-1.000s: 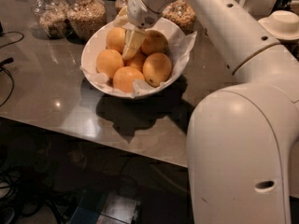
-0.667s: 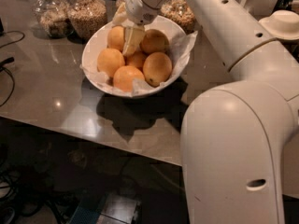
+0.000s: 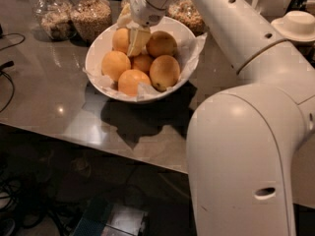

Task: Pick orange from white bowl

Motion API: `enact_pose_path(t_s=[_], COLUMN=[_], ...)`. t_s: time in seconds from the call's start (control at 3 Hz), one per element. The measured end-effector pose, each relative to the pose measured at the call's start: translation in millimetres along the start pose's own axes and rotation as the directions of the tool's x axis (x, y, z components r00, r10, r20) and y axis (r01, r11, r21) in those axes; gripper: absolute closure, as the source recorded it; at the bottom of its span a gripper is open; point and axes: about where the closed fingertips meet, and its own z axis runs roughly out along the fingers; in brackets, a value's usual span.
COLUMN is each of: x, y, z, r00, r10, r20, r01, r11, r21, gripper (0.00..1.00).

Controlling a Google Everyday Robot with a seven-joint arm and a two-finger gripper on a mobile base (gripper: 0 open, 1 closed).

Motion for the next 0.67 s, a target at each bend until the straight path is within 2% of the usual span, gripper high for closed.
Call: enact_pose_path(t_s=[0.33, 0.67], x=[-0.4, -0.7], y=[-0.1, 0.3], z=[1.1, 0.7], r00=[1.0, 1.0], r10=[-0.011, -0.011], r20=[-0.018, -0.019], r01=[0.011, 0.011], r11=[0.9999, 0.9999], r21=[-0.012, -0.012], gripper=[0.35, 0.54])
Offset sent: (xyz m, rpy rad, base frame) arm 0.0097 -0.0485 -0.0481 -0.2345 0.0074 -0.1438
